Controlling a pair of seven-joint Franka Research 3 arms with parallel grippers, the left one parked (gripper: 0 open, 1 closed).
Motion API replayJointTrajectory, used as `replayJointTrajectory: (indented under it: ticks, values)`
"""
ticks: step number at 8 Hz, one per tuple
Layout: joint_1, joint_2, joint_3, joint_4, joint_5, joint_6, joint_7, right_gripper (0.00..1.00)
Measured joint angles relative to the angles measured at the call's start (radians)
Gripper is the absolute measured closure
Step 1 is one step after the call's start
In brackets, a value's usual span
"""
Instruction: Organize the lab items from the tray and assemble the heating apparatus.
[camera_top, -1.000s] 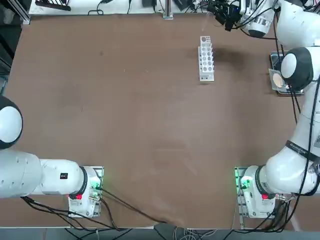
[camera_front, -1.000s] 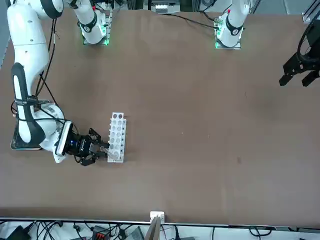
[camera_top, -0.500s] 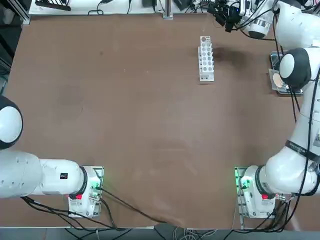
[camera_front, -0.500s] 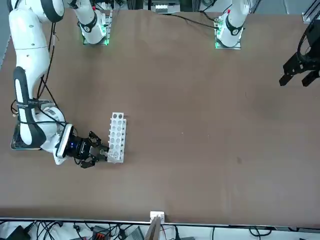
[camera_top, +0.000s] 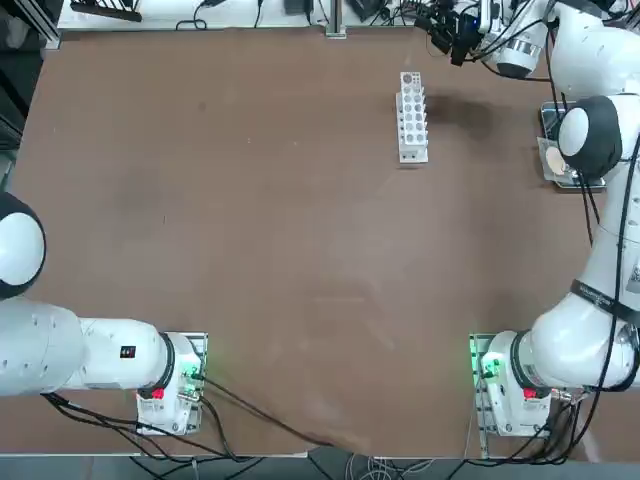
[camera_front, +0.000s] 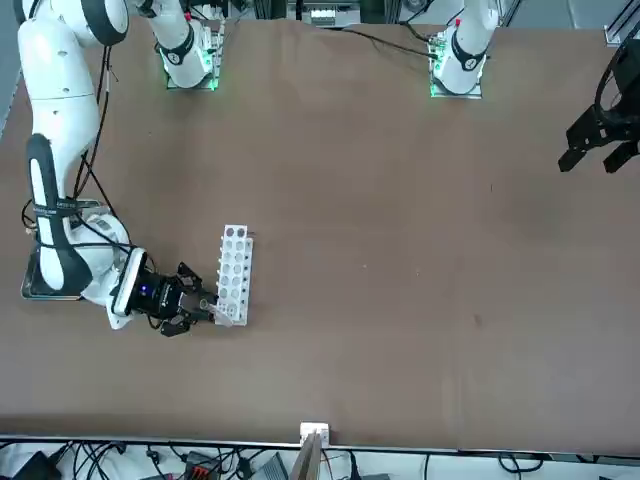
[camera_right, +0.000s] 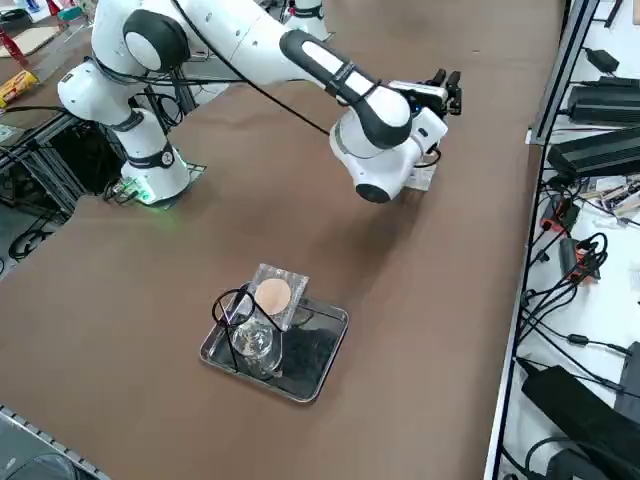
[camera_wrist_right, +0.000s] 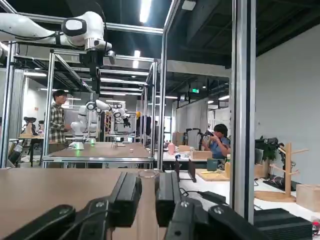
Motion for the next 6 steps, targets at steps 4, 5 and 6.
replayJointTrajectory:
  ticks: [4,5,6]
  values:
    - [0.001,0.017,0.0,-0.016,-0.004,-0.019,-0.001,0.78]
    - [0.001,0.017,0.0,-0.019,-0.004,-0.028,-0.003,0.78]
    - [0.001,0.017,0.0,-0.022,-0.004,-0.032,-0.004,0.78]
